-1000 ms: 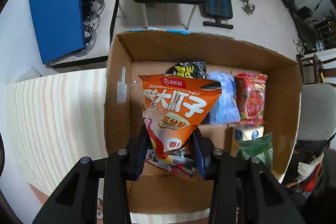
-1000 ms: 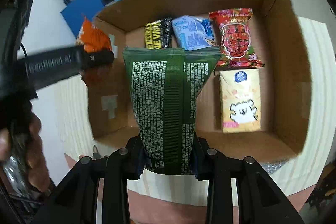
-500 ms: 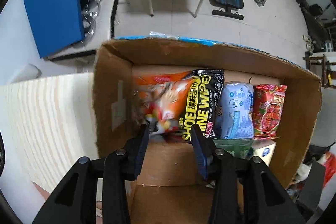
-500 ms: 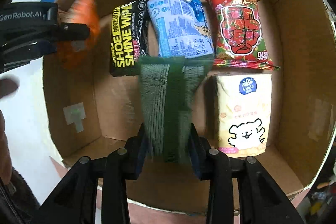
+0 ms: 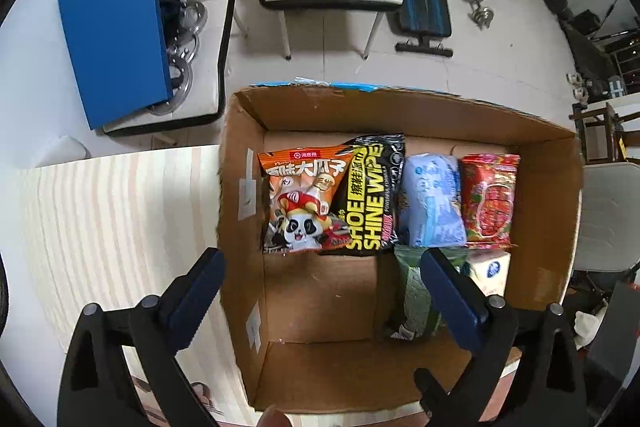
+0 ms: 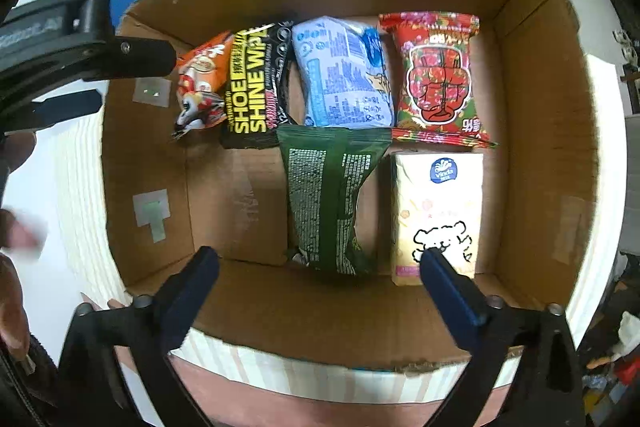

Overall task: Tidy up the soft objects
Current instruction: 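Carry both bags into the box and open both tools to release them, then grasp the lilac cloth with the left tool while the right tool grasps the silver scrubber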

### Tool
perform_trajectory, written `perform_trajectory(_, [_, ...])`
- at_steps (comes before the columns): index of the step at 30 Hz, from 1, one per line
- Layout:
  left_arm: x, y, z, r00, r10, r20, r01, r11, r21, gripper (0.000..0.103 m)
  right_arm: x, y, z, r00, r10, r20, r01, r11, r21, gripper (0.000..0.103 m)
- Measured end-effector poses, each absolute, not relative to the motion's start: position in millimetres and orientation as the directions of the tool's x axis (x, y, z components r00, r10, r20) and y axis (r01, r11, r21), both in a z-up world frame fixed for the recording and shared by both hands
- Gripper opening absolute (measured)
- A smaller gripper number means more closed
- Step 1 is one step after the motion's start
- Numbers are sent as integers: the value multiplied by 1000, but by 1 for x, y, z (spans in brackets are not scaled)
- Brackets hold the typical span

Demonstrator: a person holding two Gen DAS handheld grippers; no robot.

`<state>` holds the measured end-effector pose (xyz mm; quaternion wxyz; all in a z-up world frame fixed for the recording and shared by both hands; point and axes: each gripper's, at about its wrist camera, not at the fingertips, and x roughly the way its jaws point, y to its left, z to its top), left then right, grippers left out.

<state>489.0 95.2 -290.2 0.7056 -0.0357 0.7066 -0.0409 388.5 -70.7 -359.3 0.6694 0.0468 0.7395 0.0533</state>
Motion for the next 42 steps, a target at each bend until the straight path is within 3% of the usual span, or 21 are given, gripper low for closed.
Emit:
perform_trajectory(21, [363,94,-220,199,-110,-974,39,994,-104,100,329,-113,-282,89,80,-993,-4,997,80,103])
perform_trajectory(31, [337,86,-197,231,-206,-951,-14,976,-215,100,302,-128,-239,178,126,-976,-15,992,125,103])
perform_trajectory(37, [294,81,-238,186,-282,-941,-180,932,-315,100,268,-175,-248,197,153,-968,58,984,167,103])
perform_trajectory(41, [276,60,-307,58,-379,-924,-281,882,-379,96,240,-216,-296,115,159,-981,152,973,176,102])
perform_trajectory(42, [275,53,-318,42,-371,-928,-277,888,-367,93,234,-224,-311,85,168,-982,179,967,181,96])
